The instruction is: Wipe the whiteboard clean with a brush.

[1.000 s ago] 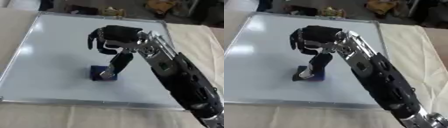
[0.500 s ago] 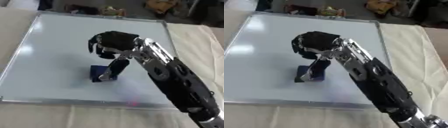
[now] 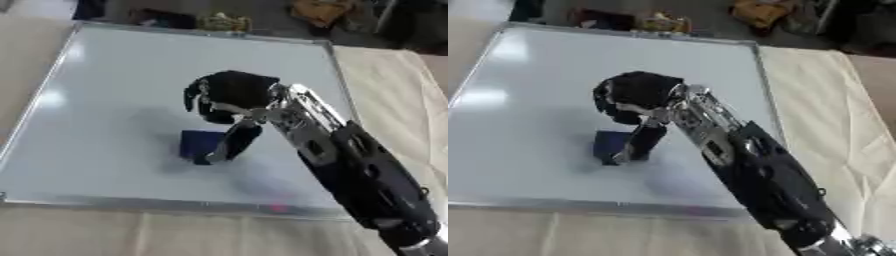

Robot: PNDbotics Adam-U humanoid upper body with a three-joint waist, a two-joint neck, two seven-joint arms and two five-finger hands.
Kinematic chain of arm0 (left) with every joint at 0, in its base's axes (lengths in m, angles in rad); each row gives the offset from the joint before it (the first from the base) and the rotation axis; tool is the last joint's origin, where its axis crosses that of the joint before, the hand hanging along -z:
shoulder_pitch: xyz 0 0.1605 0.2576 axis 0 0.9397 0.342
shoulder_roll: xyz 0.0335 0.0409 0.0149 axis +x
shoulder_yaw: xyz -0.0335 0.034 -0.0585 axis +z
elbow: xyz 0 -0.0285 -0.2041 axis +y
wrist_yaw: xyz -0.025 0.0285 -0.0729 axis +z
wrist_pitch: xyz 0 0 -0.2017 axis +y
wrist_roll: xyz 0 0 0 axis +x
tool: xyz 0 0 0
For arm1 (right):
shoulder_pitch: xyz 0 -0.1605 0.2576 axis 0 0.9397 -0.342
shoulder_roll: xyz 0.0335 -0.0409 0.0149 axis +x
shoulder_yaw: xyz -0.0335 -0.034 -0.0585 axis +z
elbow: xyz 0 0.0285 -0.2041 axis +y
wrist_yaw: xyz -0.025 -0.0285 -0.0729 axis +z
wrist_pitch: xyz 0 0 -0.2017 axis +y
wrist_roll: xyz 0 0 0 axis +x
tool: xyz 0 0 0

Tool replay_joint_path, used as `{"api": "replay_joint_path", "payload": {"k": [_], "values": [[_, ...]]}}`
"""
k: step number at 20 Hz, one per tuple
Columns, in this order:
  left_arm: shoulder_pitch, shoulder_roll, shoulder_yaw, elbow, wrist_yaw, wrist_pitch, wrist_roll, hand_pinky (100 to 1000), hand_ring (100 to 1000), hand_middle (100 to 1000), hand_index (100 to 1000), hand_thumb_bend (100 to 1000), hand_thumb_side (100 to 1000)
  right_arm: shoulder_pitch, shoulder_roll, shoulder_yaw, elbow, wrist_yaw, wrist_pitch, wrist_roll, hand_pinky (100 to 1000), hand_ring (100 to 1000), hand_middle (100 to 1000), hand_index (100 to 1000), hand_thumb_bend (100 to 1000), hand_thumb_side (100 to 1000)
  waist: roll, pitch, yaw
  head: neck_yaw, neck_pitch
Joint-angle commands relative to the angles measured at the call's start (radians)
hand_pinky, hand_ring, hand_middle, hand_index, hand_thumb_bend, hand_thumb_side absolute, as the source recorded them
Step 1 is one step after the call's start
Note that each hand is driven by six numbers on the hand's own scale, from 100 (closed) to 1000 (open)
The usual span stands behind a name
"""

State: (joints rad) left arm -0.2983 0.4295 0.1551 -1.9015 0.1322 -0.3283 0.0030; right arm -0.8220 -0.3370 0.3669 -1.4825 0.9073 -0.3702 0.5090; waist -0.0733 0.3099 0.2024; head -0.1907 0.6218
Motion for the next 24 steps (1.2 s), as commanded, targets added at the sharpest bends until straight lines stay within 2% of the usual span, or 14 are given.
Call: {"api": "replay_joint_path", "payload": {"k": [1,21,24], "values": [[-0.004,0.011,0.013,-0.019,0.004,0.0,0.003,666,589,543,403,380,840,-0.007,-0.007,-0.018,0.003,0.005,0.001,0.014,719,825,716,100,518,502,0.007,-0.016,-0.002,0.003,-0.006],[-0.003,0.009,0.013,-0.016,0.004,0.0,0.0,668,588,542,396,367,842,0.009,0.003,-0.026,0.07,0.04,0.01,0.016,691,801,658,100,474,471,0.009,-0.01,0.002,0.005,-0.012],[-0.005,0.009,0.013,-0.016,0.005,-0.001,0.001,668,588,542,396,366,842,0.009,0.005,-0.026,0.079,0.039,0.011,0.016,689,798,678,100,454,469,0.009,-0.008,0.002,0.004,-0.014]]}}
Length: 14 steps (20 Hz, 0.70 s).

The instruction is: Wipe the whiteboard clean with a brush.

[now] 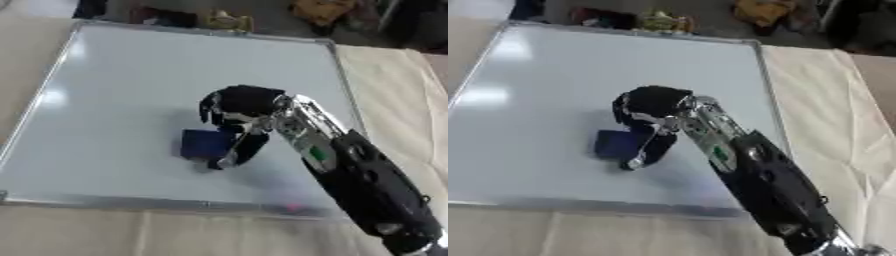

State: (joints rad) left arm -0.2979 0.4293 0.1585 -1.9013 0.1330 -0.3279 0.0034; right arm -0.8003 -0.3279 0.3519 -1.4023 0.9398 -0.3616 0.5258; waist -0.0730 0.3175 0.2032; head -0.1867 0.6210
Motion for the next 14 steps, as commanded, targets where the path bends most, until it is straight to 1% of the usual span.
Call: {"api": "replay_joint_path", "payload": {"k": [1,3,7,11,14], "values": [[-0.006,0.009,0.009,-0.016,0.004,-0.001,0.0,668,588,541,396,365,843,-0.013,-0.004,-0.011,0.0,0.005,0.002,-0.001,685,795,680,100,440,456,0.009,-0.014,0.001,0.0,-0.013],[-0.006,0.009,0.009,-0.016,0.004,-0.001,-0.001,669,588,541,395,363,843,-0.012,-0.003,-0.011,0.004,0.004,0.002,0.0,684,794,678,100,407,461,0.008,-0.013,0.001,0.0,-0.013],[-0.008,0.009,0.009,-0.016,0.004,-0.001,0.0,669,588,542,395,363,843,-0.013,-0.002,-0.015,0.007,-0.006,0.001,-0.006,678,787,642,100,339,479,0.009,-0.011,0.001,0.0,-0.014],[-0.009,0.009,0.009,-0.016,0.003,-0.001,0.0,670,588,542,395,362,843,-0.013,-0.001,-0.019,0.019,-0.011,-0.003,-0.007,677,785,624,100,317,463,0.008,-0.009,0.003,0.0,-0.017],[-0.01,0.009,0.009,-0.016,0.003,-0.001,0.0,671,588,542,396,361,844,-0.013,0.001,-0.023,0.026,-0.018,-0.006,-0.006,674,781,583,100,311,454,0.007,-0.008,0.003,0.001,-0.017]]}}
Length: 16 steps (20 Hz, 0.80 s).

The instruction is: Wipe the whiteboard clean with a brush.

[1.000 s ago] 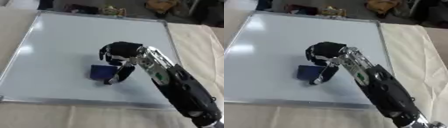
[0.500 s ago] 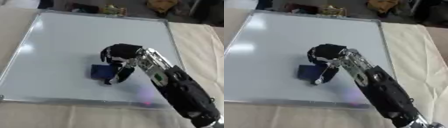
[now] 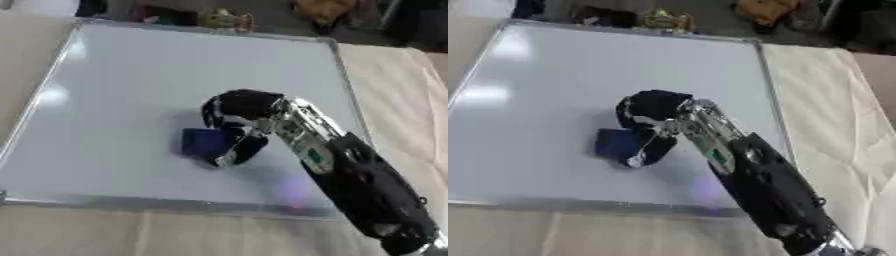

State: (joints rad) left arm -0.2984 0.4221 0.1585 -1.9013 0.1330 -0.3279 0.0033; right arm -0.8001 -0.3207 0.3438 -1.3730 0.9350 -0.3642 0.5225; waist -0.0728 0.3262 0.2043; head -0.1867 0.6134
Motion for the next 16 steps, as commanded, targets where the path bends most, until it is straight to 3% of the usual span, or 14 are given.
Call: {"api": "replay_joint_path", "payload": {"k": [1,9,12,16], "values": [[-0.01,0.016,0.008,-0.017,0.003,-0.001,-0.001,671,588,542,396,361,844,-0.014,-0.007,-0.015,-0.003,-0.015,-0.003,-0.002,673,780,573,100,308,449,0.006,-0.016,0.002,0.001,-0.01],[-0.01,0.016,0.009,-0.016,0.004,0.0,0.0,673,589,542,396,356,847,-0.013,-0.005,-0.018,0.008,-0.027,-0.006,0.013,668,772,544,100,291,421,0.005,-0.014,0.003,0.003,-0.012],[-0.01,0.016,0.009,-0.017,0.005,0.001,0.0,673,588,542,395,353,849,-0.014,-0.004,-0.021,0.01,-0.032,-0.006,0.019,673,776,578,100,309,436,0.004,-0.014,0.003,0.003,-0.012],[-0.01,0.015,0.009,-0.017,0.005,0.002,-0.001,674,588,542,395,349,852,-0.013,-0.003,-0.023,0.015,-0.038,-0.009,0.031,669,767,502,100,297,398,0.004,-0.013,0.004,0.004,-0.016]]}}
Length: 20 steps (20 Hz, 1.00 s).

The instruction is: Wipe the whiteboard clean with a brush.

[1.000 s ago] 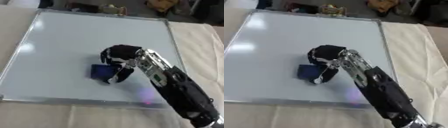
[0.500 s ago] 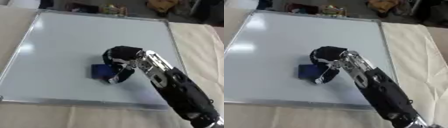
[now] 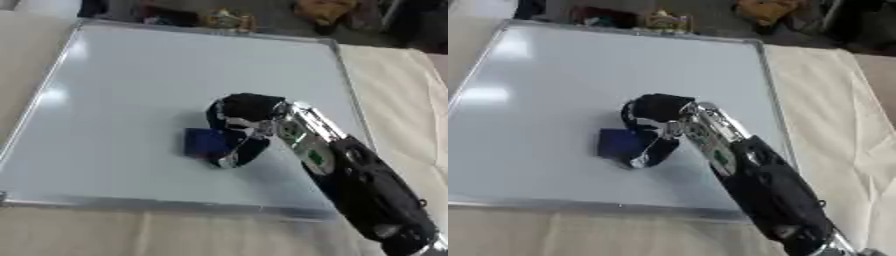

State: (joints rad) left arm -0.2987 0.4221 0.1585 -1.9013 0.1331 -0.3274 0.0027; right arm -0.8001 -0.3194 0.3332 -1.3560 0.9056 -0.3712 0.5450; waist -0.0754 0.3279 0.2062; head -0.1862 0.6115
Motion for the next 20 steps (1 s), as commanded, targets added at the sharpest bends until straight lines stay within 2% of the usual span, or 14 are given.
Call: {"api": "replay_joint_path", "payload": {"k": [1,9,20], "values": [[-0.01,0.016,0.009,-0.017,0.005,0.001,-0.001,674,588,542,395,348,853,-0.013,-0.004,-0.013,-0.001,-0.01,-0.002,0.012,669,766,501,100,295,396,0.006,-0.015,0.002,0.004,-0.015],[-0.009,0.016,0.01,-0.018,0.007,0.004,-0.002,675,589,542,396,341,857,-0.013,-0.01,-0.022,-0.006,-0.025,0.001,0.013,666,762,481,100,272,387,0.004,-0.016,0.0,0.006,-0.014],[-0.005,0.016,0.01,-0.017,0.009,0.003,-0.003,678,589,543,396,341,857,-0.019,-0.027,-0.036,-0.019,-0.036,0.003,0.002,662,759,406,100,268,402,0.008,-0.022,-0.006,0.009,-0.016]]}}
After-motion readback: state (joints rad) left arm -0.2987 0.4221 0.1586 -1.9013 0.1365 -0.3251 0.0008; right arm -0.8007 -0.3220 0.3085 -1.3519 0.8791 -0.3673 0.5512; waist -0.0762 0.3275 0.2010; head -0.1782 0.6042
